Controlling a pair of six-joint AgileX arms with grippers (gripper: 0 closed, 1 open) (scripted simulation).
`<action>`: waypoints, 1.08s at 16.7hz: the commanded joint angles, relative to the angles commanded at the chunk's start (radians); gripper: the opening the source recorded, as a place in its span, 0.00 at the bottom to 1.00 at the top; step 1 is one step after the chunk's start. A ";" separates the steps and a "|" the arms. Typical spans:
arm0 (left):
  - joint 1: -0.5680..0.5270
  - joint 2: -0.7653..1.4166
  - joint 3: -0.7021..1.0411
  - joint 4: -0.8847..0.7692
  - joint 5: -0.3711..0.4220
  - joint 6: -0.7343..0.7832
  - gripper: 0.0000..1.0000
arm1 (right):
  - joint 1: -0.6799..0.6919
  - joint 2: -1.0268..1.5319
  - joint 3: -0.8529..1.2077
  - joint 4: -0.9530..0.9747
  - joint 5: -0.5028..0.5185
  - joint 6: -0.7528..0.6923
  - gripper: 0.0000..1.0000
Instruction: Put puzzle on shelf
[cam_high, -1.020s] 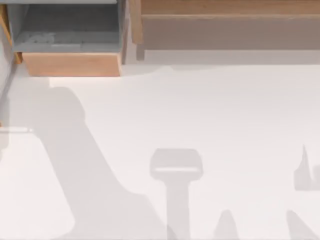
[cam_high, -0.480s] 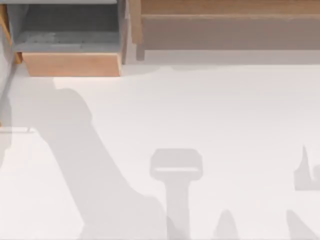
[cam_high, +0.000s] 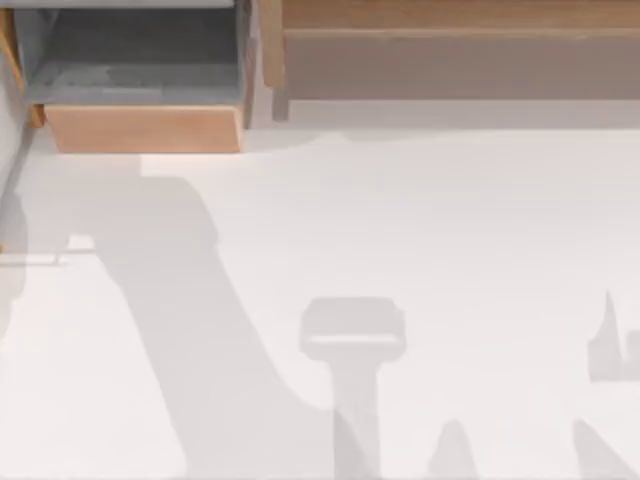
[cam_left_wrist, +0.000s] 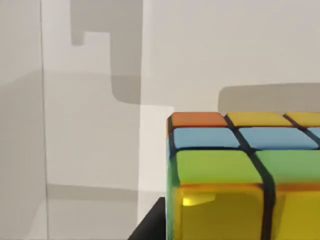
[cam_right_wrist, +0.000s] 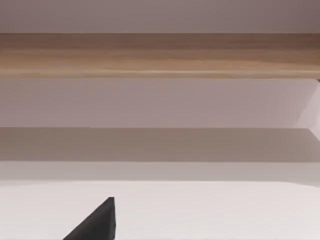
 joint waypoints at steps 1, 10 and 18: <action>0.003 0.012 0.028 -0.019 0.022 0.032 0.00 | 0.000 0.000 0.000 0.000 0.000 0.000 1.00; 0.021 0.077 0.153 -0.101 0.112 0.153 0.00 | 0.000 0.000 0.000 0.000 0.000 0.000 1.00; -0.036 -0.114 0.076 -0.171 0.095 0.157 0.00 | 0.000 0.000 0.000 0.000 0.000 0.000 1.00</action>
